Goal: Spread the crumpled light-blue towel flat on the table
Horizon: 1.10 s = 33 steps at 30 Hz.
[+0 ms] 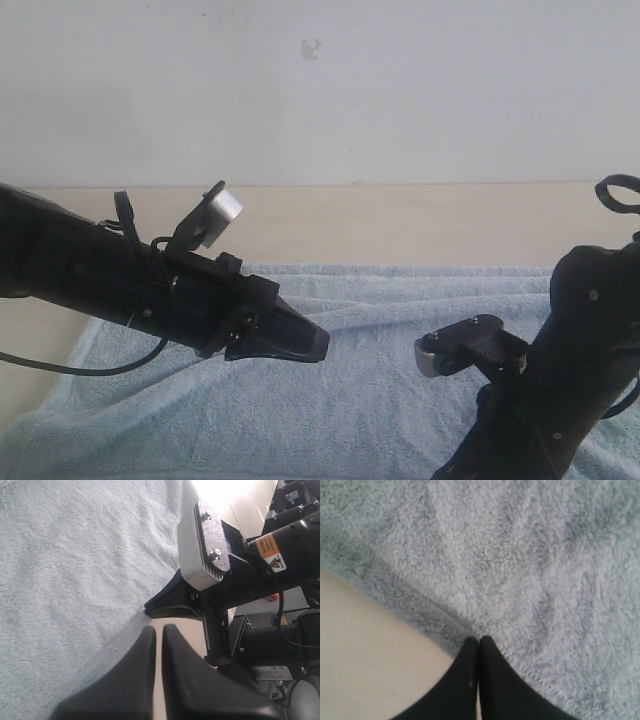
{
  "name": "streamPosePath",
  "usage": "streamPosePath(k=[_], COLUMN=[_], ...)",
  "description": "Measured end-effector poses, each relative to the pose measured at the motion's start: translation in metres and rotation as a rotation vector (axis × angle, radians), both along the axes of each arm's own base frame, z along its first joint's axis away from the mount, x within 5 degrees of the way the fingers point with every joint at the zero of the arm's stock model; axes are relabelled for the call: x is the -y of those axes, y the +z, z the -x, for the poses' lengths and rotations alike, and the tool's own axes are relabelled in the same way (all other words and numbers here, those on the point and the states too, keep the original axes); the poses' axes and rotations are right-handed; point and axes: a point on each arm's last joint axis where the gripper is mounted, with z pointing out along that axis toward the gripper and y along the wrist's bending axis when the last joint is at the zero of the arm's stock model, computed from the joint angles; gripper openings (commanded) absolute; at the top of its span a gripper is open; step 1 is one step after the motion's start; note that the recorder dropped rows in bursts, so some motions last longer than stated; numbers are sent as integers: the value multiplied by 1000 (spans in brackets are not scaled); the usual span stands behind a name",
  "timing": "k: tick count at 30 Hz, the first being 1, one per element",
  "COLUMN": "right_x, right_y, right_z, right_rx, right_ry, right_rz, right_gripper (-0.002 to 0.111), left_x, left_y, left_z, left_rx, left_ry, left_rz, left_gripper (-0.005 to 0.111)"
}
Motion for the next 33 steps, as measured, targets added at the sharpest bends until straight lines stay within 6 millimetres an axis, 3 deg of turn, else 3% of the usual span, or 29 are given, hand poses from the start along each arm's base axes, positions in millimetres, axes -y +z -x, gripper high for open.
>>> streamPosePath(k=[10,33], right_x=[2,2], right_y=[0,-1], right_z=[-10,-6], right_rx=[113,74], right_ry=[-2,48], right_rz=[26,31], right_gripper=[0,0], left_x=[0,0], left_y=[0,0], left_z=[0,0], left_rx=[0,2], left_ry=[0,-1], left_rz=[0,0], left_gripper=[4,4])
